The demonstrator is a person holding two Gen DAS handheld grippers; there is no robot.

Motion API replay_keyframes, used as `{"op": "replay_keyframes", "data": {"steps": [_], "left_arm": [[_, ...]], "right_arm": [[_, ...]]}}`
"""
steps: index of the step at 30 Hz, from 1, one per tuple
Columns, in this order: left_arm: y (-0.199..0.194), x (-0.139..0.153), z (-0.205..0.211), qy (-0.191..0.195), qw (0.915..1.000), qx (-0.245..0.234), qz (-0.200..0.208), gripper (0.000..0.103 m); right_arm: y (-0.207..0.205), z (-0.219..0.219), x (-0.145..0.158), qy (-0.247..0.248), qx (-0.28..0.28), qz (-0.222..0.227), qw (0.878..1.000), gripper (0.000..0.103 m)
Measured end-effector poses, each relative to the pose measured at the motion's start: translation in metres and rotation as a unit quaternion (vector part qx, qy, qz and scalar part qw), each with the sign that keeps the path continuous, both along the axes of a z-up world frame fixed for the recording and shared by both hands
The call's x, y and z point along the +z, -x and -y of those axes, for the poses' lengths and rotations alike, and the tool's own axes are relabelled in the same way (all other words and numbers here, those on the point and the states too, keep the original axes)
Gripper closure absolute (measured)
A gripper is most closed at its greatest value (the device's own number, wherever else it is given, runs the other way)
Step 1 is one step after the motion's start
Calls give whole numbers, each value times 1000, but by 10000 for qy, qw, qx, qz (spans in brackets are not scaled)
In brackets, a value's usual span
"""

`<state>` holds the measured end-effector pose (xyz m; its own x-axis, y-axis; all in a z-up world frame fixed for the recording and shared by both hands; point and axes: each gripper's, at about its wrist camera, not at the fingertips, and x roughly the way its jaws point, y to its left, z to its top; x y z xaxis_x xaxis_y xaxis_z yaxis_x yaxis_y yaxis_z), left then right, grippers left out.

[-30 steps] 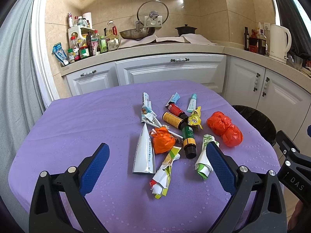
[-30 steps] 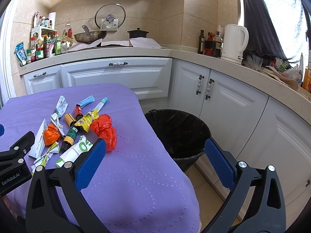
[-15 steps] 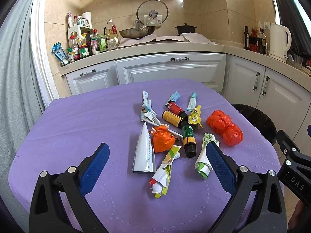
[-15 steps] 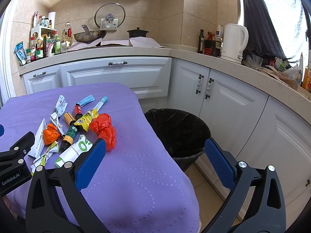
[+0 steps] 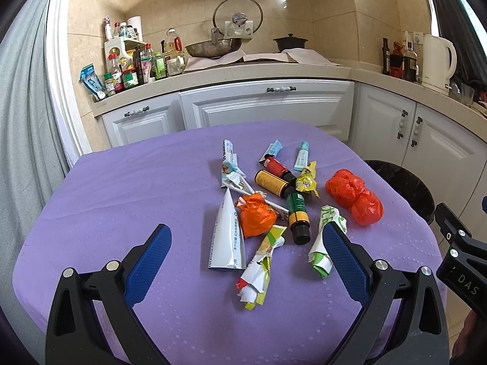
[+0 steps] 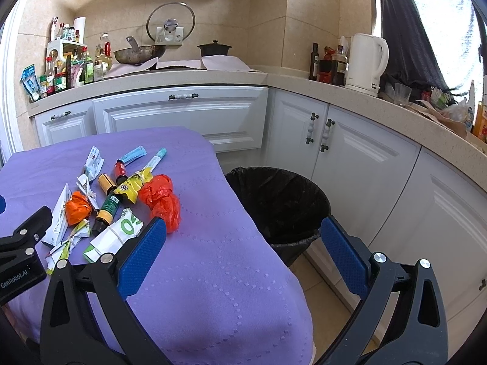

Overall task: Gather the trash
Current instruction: 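Grasp the white paper cone with the left tool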

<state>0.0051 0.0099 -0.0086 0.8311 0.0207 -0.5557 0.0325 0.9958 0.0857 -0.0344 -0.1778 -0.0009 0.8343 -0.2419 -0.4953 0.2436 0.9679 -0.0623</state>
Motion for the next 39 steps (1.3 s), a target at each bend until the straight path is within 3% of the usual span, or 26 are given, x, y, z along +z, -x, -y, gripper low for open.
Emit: {"op": "replay_keyframes", "data": {"steps": [9,13,14,15,17,20,33,39], "left_arm": [[-11,-10,-17,-41,9994,204,-286,7],[-14,-16,-16,-94,9992,48,-392,8],[-15,-18,-15,-116,9990,-11,-429,11],[-17,-21,-13,-141,9987,-100,-488,23],[-23,-26,-12,-158,9974,-259,-660,34],[-30,-35,-20,-18,9955,-203,-926,34],[-47,-42,-29,-64,9940,-110,-1091,35],[-57,-45,-37,37,9915,-226,-1284,46]], "right_arm": [[-11,-6,-7,-65,61,-197,9998,4],[-15,-5,-11,-130,61,-281,9995,4],[-16,-5,-11,-139,57,-294,9995,4],[-17,-5,-12,-154,59,-309,9994,4],[-19,-5,-14,-178,70,-345,9992,4],[-22,-6,-16,-166,86,-390,9991,4],[-37,-10,-26,-199,157,-572,9980,4],[-43,-13,-29,-179,177,-649,9976,4]]}}
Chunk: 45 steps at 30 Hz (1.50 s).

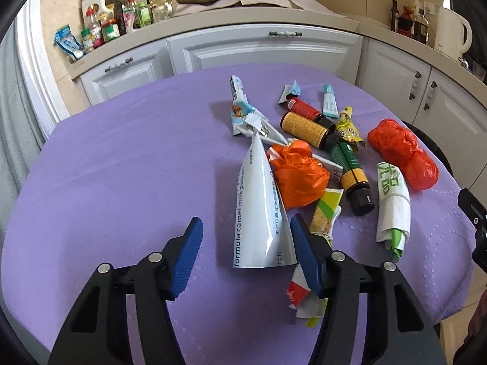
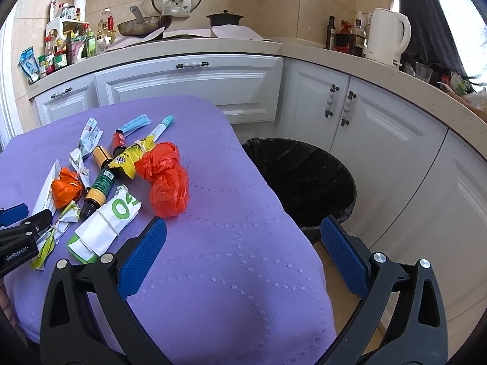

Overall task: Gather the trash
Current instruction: 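Grasp the white paper cone with the left tool, then grasp the green-and-white wrapped packet with the right tool while the left tool holds the cone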

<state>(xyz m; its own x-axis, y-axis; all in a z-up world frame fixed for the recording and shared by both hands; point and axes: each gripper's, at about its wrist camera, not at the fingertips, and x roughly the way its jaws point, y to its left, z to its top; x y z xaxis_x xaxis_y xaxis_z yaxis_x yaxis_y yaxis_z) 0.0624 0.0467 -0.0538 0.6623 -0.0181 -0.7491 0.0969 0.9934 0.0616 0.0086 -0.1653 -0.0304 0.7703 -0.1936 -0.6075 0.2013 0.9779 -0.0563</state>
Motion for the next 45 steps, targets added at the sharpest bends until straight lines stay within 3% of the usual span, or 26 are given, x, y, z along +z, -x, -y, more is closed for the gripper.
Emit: {"op": "replay_keyframes", "data": {"steps": [2,6,12,27,31,36,40,45], "left_arm": [[-2,-2,-1,26,9999,-75,-76,59],[-5,-6,-3,111,9996,-195,-152,75],[-2,-3,-4,60,9995,-325,-9,89],[16,1,-55,329,9994,48,116,94],[16,2,-64,360,9991,159,152,94],[15,0,-69,329,9991,196,178,94],[16,-1,-69,307,9992,193,167,94],[15,-2,-67,276,9993,193,158,94]], "right_arm": [[-2,-1,-1,6,8,-20,10000,4],[-5,-5,-3,35,56,-76,9999,4],[-9,-15,-2,118,150,-118,9997,4],[-14,-72,2,104,762,-176,9969,5],[-20,-84,-4,-19,895,-333,9954,22],[-24,-86,-8,-272,972,-430,9940,26],[-23,-83,-8,-586,1088,-500,9911,38],[-31,-89,-10,-734,1194,-612,9882,39]]}}
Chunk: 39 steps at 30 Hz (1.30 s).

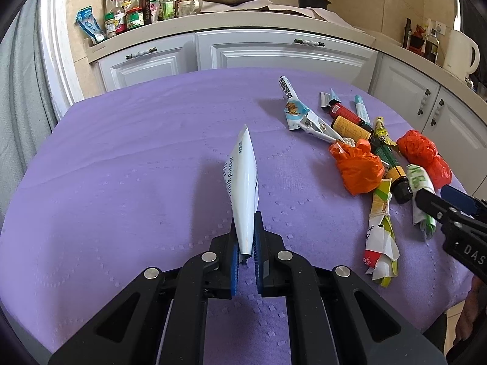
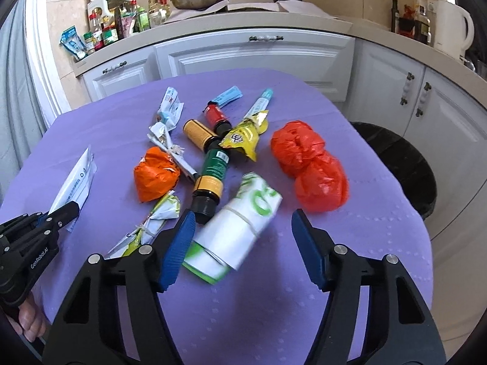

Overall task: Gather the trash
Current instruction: 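Grasp the green-and-white wrapped packet with the right tool while the left tool holds the cone, then carry both items over the black bin and open both tools to drop them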

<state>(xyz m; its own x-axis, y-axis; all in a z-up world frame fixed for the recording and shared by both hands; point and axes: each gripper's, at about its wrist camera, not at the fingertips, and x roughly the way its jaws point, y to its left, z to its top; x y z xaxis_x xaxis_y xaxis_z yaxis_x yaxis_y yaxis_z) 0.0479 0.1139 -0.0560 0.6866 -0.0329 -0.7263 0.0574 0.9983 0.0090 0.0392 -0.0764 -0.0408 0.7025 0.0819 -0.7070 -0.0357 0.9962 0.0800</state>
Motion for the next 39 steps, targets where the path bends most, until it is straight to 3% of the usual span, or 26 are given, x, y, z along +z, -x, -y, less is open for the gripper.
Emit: {"op": "replay_keyframes", "data": {"steps": [4,5,9,12,19,26,32,39], "left_arm": [[0,1,-1,-17,10000,26,1,94],[0,1,-2,-31,10000,32,-1,94],[0,1,-2,-47,10000,47,-9,94],[1,2,0,-71,10000,41,16,94],[4,7,4,-110,9999,16,106,94],[9,23,24,-256,9986,-198,414,94],[-3,39,57,-254,9958,-602,648,94],[-23,62,126,-133,9870,-1231,1022,94]], "right_arm": [[-1,-5,-5,58,73,-65,9999,41],[-1,-5,-6,79,81,-97,9999,50],[1,1,-10,-20,114,-167,9998,68],[6,3,-8,105,117,-107,9998,75],[21,16,-3,200,49,57,9998,77],[39,37,19,252,-167,557,9980,77],[39,64,35,353,-528,926,9937,77],[23,115,49,483,-1162,1304,9834,77]]}}
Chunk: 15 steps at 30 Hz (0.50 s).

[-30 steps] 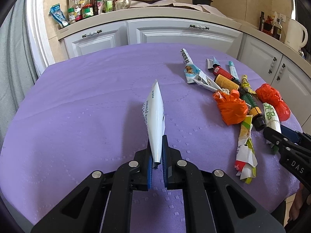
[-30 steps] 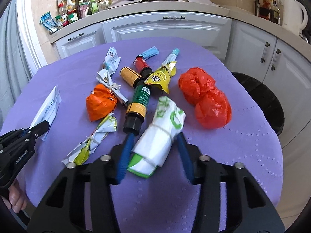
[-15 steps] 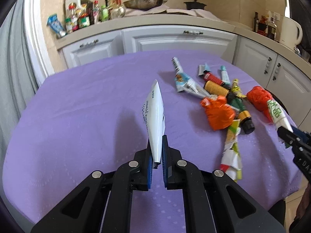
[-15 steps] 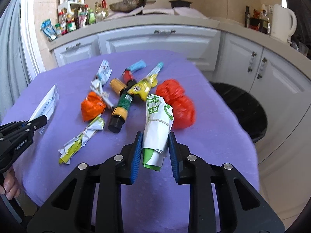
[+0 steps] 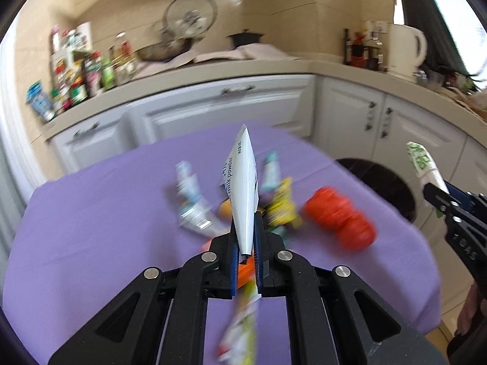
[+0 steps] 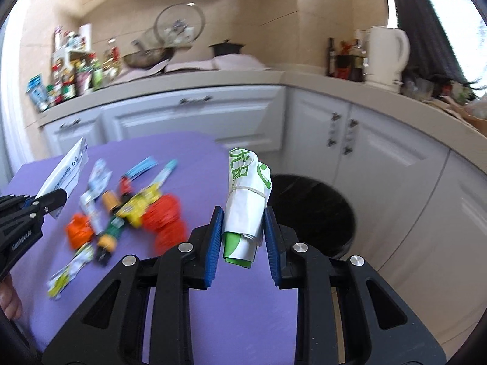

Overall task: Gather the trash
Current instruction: 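Carry both items over the black bin and open both tools to drop them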

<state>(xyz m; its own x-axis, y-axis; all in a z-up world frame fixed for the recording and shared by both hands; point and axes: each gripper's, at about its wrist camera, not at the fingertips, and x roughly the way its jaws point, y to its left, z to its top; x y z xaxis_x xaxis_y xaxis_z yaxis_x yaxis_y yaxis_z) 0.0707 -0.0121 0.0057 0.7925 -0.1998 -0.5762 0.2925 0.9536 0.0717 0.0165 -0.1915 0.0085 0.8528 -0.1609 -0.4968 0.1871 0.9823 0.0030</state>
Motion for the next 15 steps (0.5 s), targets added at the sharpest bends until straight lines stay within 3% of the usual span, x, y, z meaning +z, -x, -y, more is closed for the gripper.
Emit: {"op": "replay_keyframes", "data": {"steps": [7,15], "left_arm": [[-21,7,74,-38,9985,-531,133,94],[-49,-8,138,-245,9971,-718,-68,94]], "right_arm": [[-20,47,1,123,-380,124,9991,77],[-40,89,-13,136,-612,40,9980,77]]}}
